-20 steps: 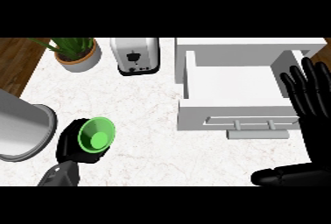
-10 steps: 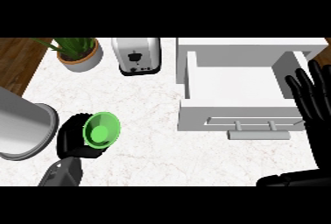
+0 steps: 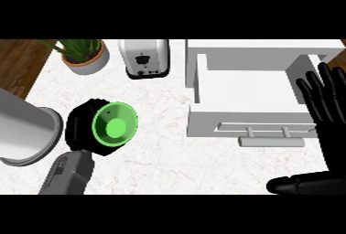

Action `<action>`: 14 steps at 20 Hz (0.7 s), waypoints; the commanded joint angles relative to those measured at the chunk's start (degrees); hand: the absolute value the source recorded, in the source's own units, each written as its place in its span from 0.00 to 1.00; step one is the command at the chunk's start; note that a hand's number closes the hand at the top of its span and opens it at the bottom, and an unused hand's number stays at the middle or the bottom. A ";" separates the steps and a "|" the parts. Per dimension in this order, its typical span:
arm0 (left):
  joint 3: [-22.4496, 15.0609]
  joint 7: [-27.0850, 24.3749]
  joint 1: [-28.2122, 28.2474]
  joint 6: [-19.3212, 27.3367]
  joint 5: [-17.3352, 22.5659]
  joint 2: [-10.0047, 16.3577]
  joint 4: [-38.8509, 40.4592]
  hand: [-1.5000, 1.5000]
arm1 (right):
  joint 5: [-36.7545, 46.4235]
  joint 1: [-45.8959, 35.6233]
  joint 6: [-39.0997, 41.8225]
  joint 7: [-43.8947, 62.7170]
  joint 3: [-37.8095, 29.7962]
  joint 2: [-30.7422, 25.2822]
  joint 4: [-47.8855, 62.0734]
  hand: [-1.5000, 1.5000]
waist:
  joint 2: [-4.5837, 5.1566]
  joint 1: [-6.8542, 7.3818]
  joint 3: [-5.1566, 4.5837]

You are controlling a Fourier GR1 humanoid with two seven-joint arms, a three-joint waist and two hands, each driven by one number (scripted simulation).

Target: Pick up the cup, place it into the drawer and close the drawer

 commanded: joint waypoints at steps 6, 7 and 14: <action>-5.14 21.17 -2.13 8.08 3.36 -4.54 -22.09 1.00 | 1.44 3.29 -0.10 0.61 2.11 0.89 -4.19 0.00 | 0.07 -0.47 -0.04; -7.31 21.10 -4.16 11.70 3.64 -4.56 -22.76 1.00 | 1.21 2.80 0.97 -1.95 1.05 0.55 -0.07 0.00 | 0.13 -0.50 -0.03; -6.17 31.14 -13.83 15.63 2.32 -2.87 -25.63 1.00 | 1.91 -3.41 -1.37 -1.15 -0.94 0.08 3.44 0.00 | 0.24 -0.47 -0.05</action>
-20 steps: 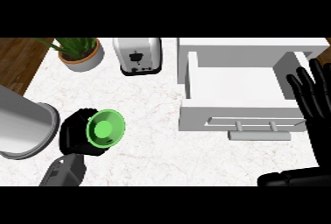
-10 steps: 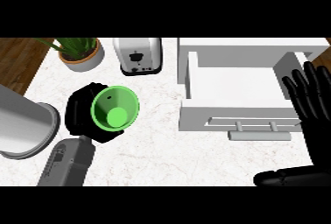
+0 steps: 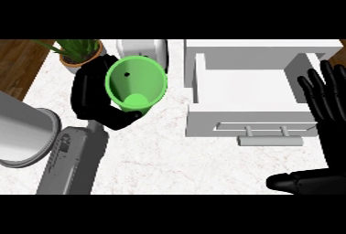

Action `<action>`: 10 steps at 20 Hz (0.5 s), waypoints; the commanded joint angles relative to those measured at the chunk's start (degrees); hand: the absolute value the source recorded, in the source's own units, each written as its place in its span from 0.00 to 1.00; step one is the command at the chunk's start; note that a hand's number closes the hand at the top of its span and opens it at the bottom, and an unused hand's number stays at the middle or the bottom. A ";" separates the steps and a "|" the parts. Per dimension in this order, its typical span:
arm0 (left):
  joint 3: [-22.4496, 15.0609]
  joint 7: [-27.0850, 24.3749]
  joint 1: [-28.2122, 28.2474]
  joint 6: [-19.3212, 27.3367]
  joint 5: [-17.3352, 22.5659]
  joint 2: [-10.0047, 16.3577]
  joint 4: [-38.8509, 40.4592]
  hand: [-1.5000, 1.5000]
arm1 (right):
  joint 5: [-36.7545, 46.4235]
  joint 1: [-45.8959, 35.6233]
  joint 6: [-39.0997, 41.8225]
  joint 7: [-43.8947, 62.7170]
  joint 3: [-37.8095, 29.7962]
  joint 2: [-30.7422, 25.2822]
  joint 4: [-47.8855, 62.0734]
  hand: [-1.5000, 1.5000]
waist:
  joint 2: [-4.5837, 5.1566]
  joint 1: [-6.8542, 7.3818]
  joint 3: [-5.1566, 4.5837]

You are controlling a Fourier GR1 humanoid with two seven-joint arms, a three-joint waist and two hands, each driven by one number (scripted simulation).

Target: Pick up the cup, place it into the drawer and close the drawer

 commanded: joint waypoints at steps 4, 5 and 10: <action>-0.64 10.42 -11.47 6.19 -2.25 0.26 -0.98 1.00 | 0.04 4.77 2.84 -5.08 -0.13 0.15 0.73 0.00 | 0.03 -0.22 0.01; -3.18 5.38 -12.73 8.29 -2.91 -0.73 4.78 1.00 | 1.24 0.38 0.42 -1.38 0.61 0.19 1.09 0.00 | 0.12 -0.35 -0.01; -5.38 4.51 -18.82 12.46 -4.46 -0.76 10.21 1.00 | -1.32 1.99 2.11 -1.21 -0.44 -0.44 -0.17 0.00 | 0.13 -0.59 -0.01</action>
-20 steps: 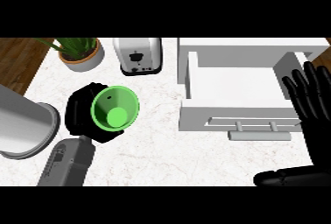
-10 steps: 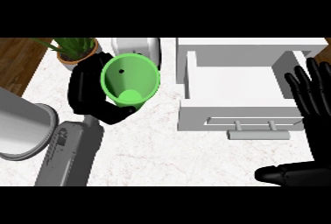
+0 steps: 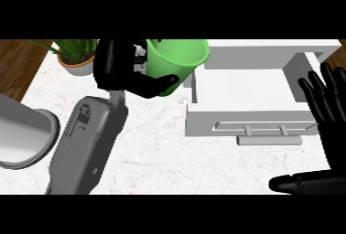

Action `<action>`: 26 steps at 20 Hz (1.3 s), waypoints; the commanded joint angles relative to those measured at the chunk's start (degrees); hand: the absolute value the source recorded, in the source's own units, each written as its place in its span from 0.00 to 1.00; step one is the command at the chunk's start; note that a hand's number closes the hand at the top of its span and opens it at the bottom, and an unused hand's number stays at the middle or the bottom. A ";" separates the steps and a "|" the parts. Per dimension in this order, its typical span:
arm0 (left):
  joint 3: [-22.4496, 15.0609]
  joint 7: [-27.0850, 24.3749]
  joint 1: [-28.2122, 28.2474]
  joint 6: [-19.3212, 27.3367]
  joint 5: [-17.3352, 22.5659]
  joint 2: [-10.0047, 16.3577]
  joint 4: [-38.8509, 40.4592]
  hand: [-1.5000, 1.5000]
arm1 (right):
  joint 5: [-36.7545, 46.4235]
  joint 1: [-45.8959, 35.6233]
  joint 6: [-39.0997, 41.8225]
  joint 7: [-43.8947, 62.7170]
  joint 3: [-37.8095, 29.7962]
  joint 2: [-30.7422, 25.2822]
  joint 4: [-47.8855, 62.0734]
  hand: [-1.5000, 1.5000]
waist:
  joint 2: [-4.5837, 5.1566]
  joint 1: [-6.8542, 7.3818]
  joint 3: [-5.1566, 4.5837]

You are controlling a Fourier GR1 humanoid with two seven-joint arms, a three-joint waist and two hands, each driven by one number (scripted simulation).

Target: Pick up the cup, place it into the drawer and close the drawer

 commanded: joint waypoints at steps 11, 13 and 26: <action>-2.25 3.71 -19.56 7.48 -0.44 -0.31 19.07 1.00 | -2.03 -1.68 -0.18 0.99 -2.28 -0.70 0.91 0.00 | 0.08 -0.40 0.00; -1.29 -0.96 -21.55 6.02 0.88 -0.31 25.16 1.00 | 1.06 0.98 1.04 -4.37 -0.22 0.51 3.09 0.00 | 0.24 -0.68 0.01; -12.93 -6.63 -30.72 12.86 15.10 -0.31 43.64 1.00 | 2.26 -4.15 -1.77 0.73 2.04 1.20 1.99 0.00 | 0.76 -2.64 0.01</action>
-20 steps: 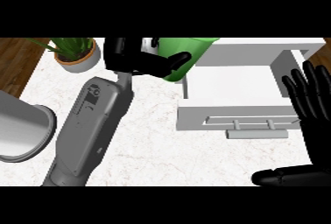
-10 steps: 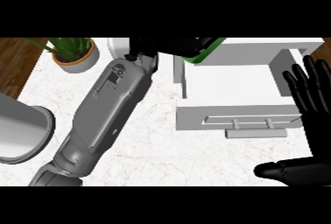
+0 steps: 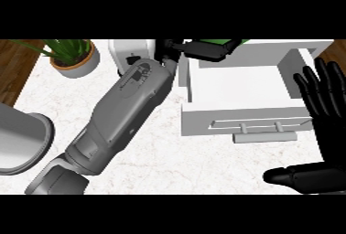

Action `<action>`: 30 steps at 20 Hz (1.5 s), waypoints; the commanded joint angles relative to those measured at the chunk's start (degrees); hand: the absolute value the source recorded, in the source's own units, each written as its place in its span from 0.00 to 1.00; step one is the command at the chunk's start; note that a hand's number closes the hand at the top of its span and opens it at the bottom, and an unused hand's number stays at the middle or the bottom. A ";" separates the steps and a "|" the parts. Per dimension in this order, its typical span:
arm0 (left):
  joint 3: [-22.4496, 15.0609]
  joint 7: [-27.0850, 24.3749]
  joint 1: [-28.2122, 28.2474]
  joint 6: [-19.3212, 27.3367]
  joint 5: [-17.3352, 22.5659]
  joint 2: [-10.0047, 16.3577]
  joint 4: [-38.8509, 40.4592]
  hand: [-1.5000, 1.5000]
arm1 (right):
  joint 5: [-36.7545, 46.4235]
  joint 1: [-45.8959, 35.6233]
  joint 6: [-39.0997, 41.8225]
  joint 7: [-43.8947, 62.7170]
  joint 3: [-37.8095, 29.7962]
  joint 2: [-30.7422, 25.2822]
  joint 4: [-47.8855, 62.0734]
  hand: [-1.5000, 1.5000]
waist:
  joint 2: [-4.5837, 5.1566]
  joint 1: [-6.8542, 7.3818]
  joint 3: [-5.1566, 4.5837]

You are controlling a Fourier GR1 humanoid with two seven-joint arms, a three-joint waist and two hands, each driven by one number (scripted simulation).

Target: Pick up the cup, place it into the drawer and close the drawer

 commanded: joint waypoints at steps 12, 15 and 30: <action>-13.79 -1.29 -7.58 1.51 8.59 -0.01 15.06 1.00 | -0.26 0.07 3.29 -3.78 1.36 -0.40 2.94 0.00 | 0.66 -2.53 0.07; -18.37 -1.61 -6.35 4.35 8.82 -0.01 14.78 1.00 | -0.36 -1.14 2.34 -2.43 1.84 0.21 2.66 0.00 | 0.75 -3.28 0.07; -16.33 -9.42 -7.87 1.08 17.99 -0.01 12.60 0.00 | -7.45 -2.69 3.99 -0.36 -0.68 -0.40 2.43 0.00 | 0.82 -2.10 0.02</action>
